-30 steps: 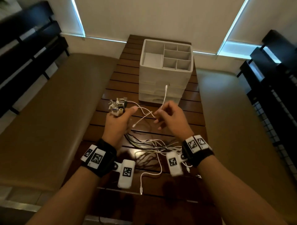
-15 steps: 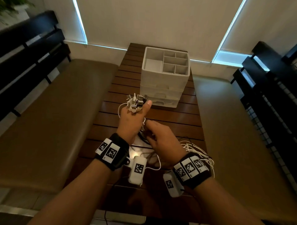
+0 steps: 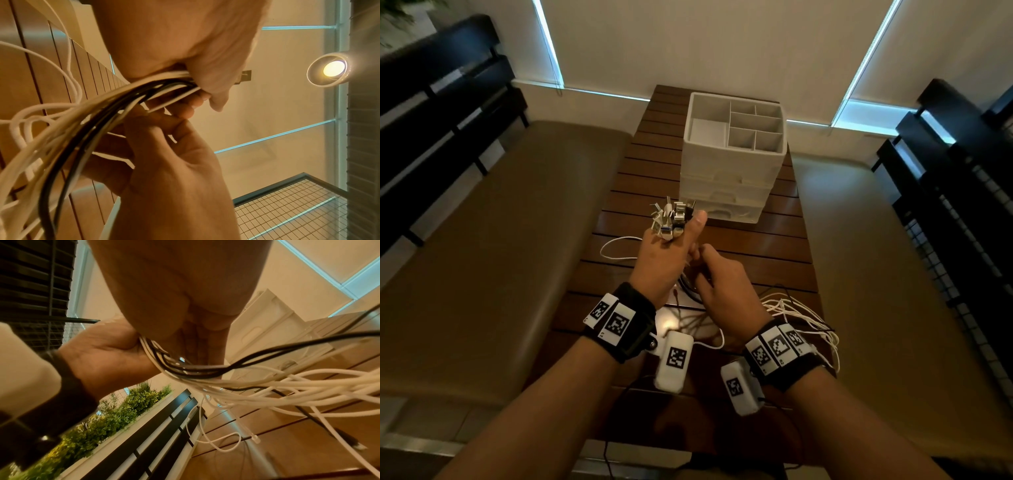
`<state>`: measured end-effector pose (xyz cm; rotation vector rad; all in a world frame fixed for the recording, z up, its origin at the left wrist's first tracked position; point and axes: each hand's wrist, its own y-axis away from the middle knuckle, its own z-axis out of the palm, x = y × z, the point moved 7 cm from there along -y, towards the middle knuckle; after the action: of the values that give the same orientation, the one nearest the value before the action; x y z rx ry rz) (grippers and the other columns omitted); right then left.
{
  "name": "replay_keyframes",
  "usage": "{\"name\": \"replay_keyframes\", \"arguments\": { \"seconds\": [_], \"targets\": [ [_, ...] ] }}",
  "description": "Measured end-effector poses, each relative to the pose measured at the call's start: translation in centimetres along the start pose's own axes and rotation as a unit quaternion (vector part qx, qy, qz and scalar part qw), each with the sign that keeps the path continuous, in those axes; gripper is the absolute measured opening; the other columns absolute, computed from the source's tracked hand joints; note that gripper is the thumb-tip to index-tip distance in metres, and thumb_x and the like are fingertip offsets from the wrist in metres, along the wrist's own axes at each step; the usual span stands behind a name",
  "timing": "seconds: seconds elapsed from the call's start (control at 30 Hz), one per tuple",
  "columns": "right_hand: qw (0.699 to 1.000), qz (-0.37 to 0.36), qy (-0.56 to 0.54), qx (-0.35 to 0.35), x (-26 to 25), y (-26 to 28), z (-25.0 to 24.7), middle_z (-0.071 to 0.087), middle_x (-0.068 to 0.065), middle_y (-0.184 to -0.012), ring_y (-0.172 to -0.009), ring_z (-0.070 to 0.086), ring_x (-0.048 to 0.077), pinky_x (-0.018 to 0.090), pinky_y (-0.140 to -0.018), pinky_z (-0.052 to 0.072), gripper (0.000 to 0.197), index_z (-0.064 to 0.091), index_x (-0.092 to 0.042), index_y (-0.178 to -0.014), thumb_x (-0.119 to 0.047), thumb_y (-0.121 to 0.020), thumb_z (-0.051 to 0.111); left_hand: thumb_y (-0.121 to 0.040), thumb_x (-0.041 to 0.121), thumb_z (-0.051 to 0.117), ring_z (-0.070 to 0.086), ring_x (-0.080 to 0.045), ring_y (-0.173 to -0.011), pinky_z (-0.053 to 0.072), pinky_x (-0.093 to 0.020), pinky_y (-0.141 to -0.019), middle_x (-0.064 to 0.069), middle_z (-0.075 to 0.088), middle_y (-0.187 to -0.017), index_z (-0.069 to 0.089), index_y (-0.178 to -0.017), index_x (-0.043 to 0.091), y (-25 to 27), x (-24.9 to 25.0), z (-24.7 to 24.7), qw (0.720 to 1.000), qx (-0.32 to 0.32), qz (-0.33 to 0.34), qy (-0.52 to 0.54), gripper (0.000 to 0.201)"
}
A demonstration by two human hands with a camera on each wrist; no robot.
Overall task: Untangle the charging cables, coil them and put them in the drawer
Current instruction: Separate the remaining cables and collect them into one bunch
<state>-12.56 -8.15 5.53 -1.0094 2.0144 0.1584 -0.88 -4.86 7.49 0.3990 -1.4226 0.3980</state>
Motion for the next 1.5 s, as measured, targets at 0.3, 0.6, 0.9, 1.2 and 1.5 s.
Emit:
{"name": "replay_keyframes", "arguments": {
  "seconds": [0.3,0.6,0.9,1.2,1.5],
  "targets": [
    [1.0,0.008,0.002,0.001,0.6,0.1,0.4,0.064,-0.005,-0.083,-0.072,0.062,0.013,0.041,-0.066,0.054,0.01,0.056,-0.017,-0.094,-0.022,-0.101,0.061,-0.101,0.03,0.068,0.036,-0.015,-0.046,0.037,-0.031,-0.053,0.002,0.04,-0.054,0.049,-0.072,0.018,-0.5,-0.7,-0.2,0.998,0.017,-0.006,0.064,0.037],
    [0.981,-0.05,0.163,-0.094,2.2,-2.2,-2.6,0.049,-0.012,-0.067,-0.066,0.045,0.005,0.023,-0.066,0.032,0.039,0.049,-0.027,-0.072,-0.053,-0.099,0.058,-0.103,0.022,0.063,0.02,-0.011,-0.038,0.02,-0.019,-0.041,0.006,0.026,-0.048,0.033,-0.058,0.024,-1.2,0.7,-3.2,0.994,0.025,-0.025,0.1,0.054],
    [0.986,0.017,0.158,-0.047,6.4,-4.4,-8.2,0.056,-0.005,-0.059,-0.054,0.048,0.007,0.028,-0.055,0.039,0.038,0.063,-0.023,-0.069,-0.053,-0.091,0.071,-0.102,0.018,0.064,0.022,-0.009,-0.034,0.02,-0.016,-0.041,0.007,0.027,-0.046,0.036,-0.054,0.027,-2.2,-1.1,-7.0,0.992,0.085,-0.042,0.079,0.056],
    [0.957,0.109,0.261,-0.061,13.1,-3.4,-8.4,0.062,-0.005,-0.069,-0.066,0.06,0.02,0.037,-0.062,0.049,0.039,0.071,-0.024,-0.085,-0.052,-0.104,0.052,-0.097,0.025,0.068,0.02,-0.01,-0.038,0.016,-0.019,-0.041,0.006,0.024,-0.05,0.034,-0.06,0.027,-4.3,0.6,-10.9,0.985,0.133,-0.011,0.108,0.05],
    [0.922,0.205,0.324,-0.052,17.3,-0.9,-11.7,0.063,0.005,-0.079,-0.076,0.061,0.031,0.034,-0.065,0.043,0.036,0.063,-0.024,-0.086,-0.048,-0.107,0.047,-0.094,0.03,0.067,0.019,-0.009,-0.039,0.015,-0.021,-0.039,0.008,0.022,-0.049,0.032,-0.062,0.026,-6.1,1.3,-17.6,0.969,0.221,-0.018,0.109,0.048]
  ]
}}
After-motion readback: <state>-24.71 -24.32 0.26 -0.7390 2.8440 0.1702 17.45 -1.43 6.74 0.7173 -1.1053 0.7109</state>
